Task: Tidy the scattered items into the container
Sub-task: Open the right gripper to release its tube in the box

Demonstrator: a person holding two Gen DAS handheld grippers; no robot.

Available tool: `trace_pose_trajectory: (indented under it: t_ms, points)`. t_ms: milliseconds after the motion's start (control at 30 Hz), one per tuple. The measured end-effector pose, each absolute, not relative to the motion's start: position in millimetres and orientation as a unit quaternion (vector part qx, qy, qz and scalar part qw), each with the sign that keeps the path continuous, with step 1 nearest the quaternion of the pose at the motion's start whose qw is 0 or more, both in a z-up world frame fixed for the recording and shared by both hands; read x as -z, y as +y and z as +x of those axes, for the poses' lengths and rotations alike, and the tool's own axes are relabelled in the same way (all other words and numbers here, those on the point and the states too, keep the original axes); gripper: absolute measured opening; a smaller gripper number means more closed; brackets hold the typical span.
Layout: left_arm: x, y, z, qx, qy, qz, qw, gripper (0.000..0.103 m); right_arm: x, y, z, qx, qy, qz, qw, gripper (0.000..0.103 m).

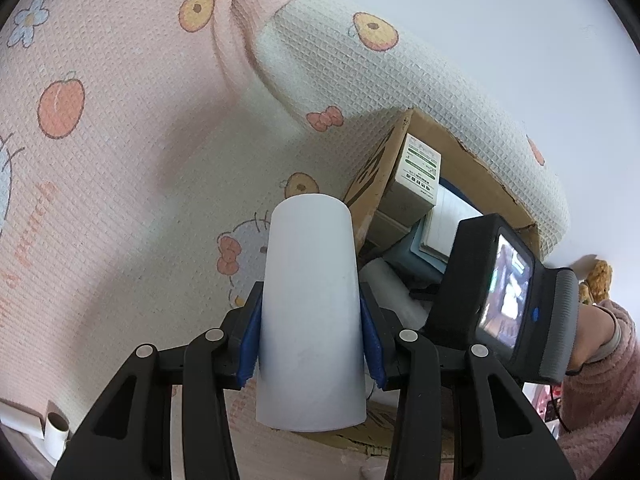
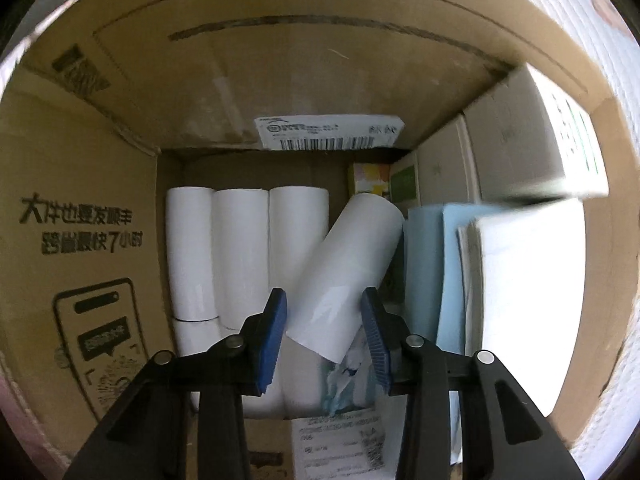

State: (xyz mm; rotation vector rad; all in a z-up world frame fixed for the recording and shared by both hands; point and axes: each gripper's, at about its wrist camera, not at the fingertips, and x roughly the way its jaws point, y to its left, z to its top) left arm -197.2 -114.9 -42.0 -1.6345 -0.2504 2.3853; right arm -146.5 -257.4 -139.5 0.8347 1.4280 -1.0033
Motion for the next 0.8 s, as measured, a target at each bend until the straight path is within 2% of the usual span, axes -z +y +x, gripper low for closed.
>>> trace_pose_trajectory:
  t_ms: [33,233,300,467,533,600,800]
  points:
    - [41.7,-114.4,-197.0,-0.816,-0.085,-0.56,0.12,0.047,138.8,-267.1,-119.5,0.428,0.614,0.344,0.567,0.036]
    - [41.1,-111.5,-194.2,-0.813,-0.08,-0.562,0.129,0.047,137.6,-259.7,-102.1,0.415,0.647,0.318,0.556,0.035]
    - [41.3,-110.7,-192.3,-0.813,-0.079,-0.562,0.132,0.047,132.6,-253.5,-97.5,0.412,0.651,0.322,0.55,0.032]
    - [41.5,-111.9,-188.8,-0.815,-0.086,-0.558,0.132,0.047,97.5,-243.9,-93.7,0.42,0.608,0.352,0.574,0.031]
    - [37.9,-112.4,-186.7,-0.818,-0.093,-0.552,0.133,0.047,88.9,-243.9,-98.1,0.422,0.582,0.38,0.581,0.025]
    - [30.3,-111.4,-183.8,-0.825,-0.094,-0.54,0.135,0.047,89.9,-242.2,-98.3,0.423,0.58,0.389,0.577,0.015]
    - [7.3,-108.1,-181.0,-0.84,-0.097,-0.514,0.144,0.047,103.6,-235.2,-91.2,0.429,0.585,0.397,0.563,0.012]
